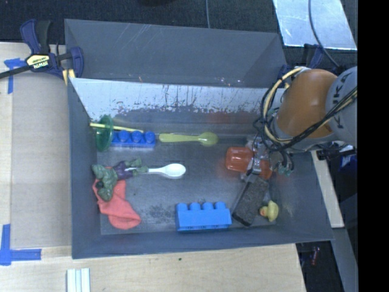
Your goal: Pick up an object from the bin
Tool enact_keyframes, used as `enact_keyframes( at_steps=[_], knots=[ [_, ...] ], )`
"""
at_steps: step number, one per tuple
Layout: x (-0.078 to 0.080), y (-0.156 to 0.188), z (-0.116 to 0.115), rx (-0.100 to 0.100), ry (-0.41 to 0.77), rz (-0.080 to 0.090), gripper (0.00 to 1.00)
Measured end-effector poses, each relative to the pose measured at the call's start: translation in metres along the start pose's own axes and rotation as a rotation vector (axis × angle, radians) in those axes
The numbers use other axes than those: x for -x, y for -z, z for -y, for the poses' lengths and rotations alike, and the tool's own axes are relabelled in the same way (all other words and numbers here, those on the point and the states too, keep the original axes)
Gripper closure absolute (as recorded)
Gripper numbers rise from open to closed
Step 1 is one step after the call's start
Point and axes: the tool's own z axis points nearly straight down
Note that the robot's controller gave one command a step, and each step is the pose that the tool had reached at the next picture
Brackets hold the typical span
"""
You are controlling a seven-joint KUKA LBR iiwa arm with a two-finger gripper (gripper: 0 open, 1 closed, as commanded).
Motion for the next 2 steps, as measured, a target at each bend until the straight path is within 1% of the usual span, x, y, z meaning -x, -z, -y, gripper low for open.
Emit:
enact_keyframes(
  at_steps=[1, 2],
  knots=[
    [0.003, 0.076, 0.002, 0.0, 0.033, -0.002, 1.0],
    [0.003, 0.16, -0.002, 0.0, 0.046, -0.008, 1.0]
  ],
)
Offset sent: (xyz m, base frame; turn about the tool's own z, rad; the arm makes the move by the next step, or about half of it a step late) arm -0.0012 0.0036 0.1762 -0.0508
